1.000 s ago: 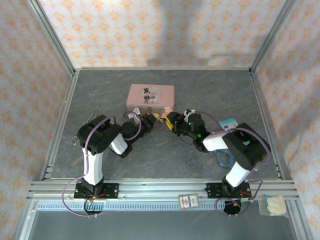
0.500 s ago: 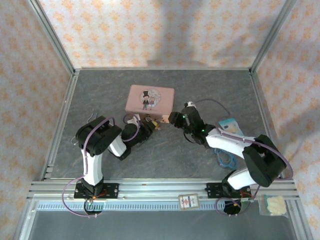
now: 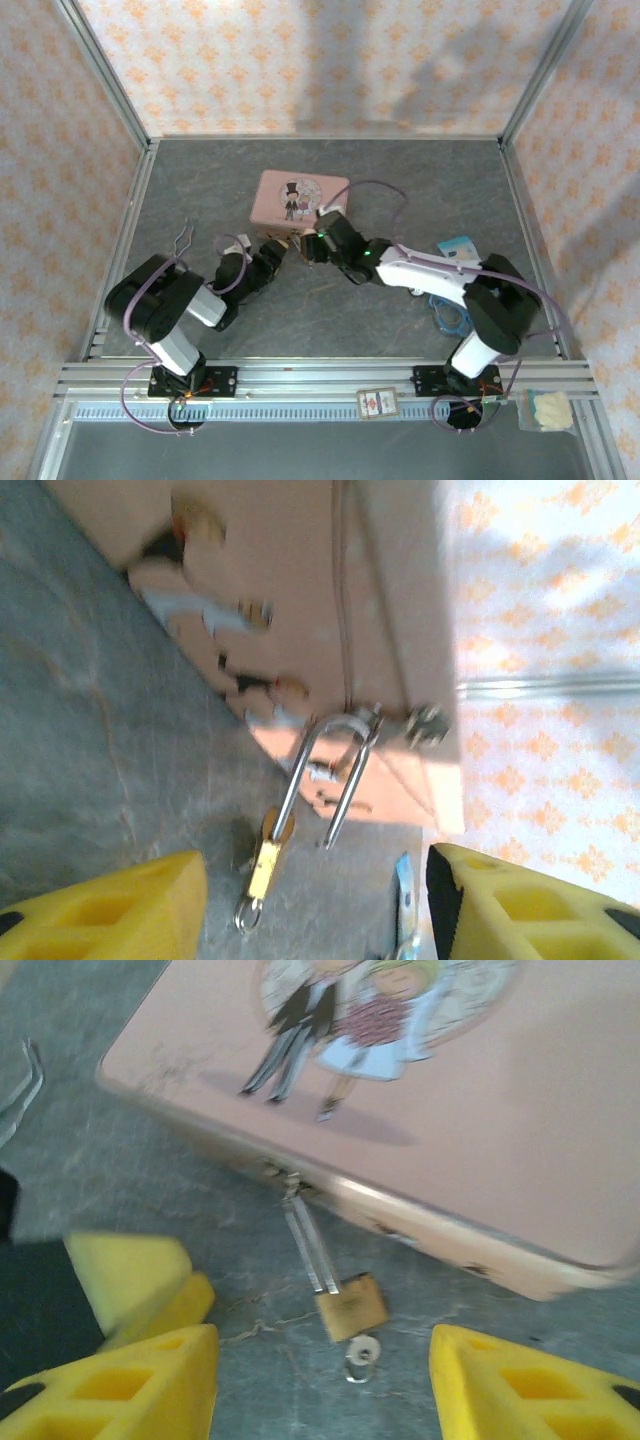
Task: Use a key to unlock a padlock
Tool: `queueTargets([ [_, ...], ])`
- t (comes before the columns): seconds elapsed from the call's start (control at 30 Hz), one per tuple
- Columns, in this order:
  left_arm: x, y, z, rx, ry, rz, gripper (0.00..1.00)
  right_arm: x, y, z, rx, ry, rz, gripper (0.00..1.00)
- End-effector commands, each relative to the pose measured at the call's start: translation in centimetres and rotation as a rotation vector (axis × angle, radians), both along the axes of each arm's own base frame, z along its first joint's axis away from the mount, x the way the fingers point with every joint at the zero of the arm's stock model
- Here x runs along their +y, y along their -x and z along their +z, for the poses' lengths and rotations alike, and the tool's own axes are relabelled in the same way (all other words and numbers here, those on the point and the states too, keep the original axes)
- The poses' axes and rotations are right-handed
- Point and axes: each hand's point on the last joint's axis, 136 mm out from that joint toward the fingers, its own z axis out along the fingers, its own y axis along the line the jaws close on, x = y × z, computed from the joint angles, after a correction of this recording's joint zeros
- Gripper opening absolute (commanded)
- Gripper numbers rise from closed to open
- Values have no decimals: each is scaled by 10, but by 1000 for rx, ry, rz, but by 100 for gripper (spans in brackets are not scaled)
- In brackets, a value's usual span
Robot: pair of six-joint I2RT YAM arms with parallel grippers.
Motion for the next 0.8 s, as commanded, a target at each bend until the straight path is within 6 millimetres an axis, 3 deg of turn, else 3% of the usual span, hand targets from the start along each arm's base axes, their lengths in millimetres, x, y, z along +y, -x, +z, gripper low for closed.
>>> queueTargets([
  [0.0, 29, -3, 1, 24, -123, 68, 60, 4, 5, -19, -15, 203, 45, 57],
  [0.2, 78, -15, 36, -28, -300, 202, 76, 20, 0, -43, -12, 342, 59, 57],
  [0.33, 98, -19, 45, -47, -303, 257, 79, 24, -10, -58, 4, 411, 28, 52],
  [0.57, 92, -25, 42, -50, -220, 237, 79, 25, -22, -81, 17, 509, -43, 50],
  [0.77, 85, -27, 36, -46, -170, 217, 77, 15, -26, -88, -2, 563, -89, 49],
])
